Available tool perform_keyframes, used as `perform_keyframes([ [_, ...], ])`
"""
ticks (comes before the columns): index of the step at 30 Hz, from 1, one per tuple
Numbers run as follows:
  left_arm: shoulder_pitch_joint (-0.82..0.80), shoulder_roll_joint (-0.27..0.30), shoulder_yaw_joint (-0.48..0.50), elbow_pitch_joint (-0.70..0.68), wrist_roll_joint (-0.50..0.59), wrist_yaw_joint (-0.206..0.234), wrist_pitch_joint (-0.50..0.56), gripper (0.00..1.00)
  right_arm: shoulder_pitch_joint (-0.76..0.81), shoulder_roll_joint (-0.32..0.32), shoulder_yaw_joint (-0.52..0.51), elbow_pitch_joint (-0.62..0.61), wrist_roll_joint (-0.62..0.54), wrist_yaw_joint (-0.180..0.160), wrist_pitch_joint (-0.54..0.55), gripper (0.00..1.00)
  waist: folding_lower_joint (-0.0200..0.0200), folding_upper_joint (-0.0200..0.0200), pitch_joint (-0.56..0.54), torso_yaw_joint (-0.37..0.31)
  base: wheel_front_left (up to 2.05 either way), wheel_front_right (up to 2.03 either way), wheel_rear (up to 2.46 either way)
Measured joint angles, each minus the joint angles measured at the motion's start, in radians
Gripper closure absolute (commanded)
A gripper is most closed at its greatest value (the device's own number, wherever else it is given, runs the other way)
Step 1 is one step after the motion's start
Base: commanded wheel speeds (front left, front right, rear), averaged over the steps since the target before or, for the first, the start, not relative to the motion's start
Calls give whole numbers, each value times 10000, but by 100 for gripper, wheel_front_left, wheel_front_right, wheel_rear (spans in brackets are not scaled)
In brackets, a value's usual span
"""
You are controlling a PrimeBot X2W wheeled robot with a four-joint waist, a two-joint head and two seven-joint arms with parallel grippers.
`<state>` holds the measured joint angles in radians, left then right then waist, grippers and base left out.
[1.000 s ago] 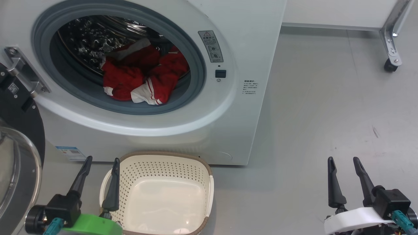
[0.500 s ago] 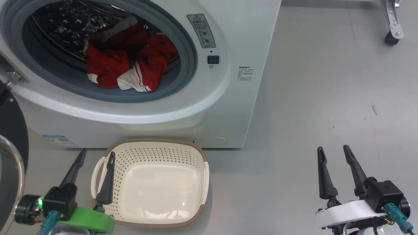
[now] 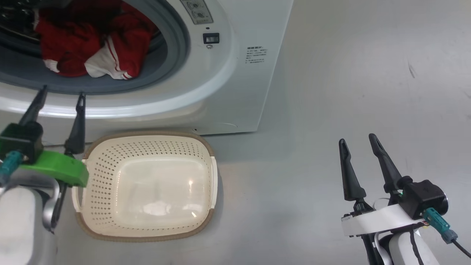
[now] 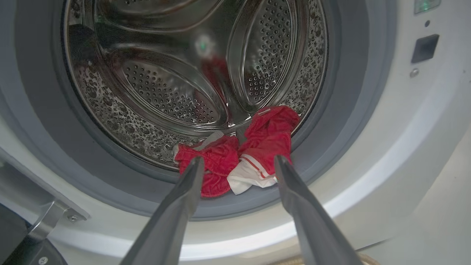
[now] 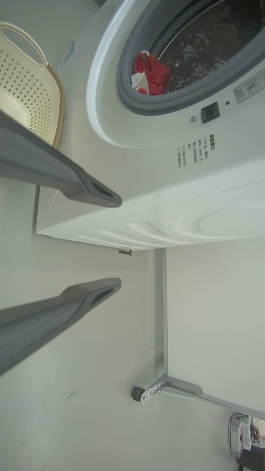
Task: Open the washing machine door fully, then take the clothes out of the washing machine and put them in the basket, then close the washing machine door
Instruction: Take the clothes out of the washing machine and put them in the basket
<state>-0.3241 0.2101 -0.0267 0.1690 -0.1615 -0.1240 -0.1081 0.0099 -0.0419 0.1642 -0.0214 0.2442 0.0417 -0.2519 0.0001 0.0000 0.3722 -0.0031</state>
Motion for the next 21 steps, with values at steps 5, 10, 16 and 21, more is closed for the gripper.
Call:
perform_keyframes([
  [5,-1067,489,451,621,-25,23,652,0,-434,-8,355,-13,194,-19,0,0,0,0,557,-469,0,0,0],
  [10,-1994,1168,612,1279,276,148,1494,0,-702,-19,627,-54,493,-176,0,0,0,0,1033,-1019,0,0,0],
  [16,-3071,1789,545,1998,688,146,2261,0,-1002,-21,872,-52,734,-347,-2,0,0,0,1568,-1646,0,0,0],
  [21,-3819,1919,721,2686,746,391,2842,0,-1185,-17,1026,-52,917,-447,-2,0,0,0,1952,-2114,0,0,0],
])
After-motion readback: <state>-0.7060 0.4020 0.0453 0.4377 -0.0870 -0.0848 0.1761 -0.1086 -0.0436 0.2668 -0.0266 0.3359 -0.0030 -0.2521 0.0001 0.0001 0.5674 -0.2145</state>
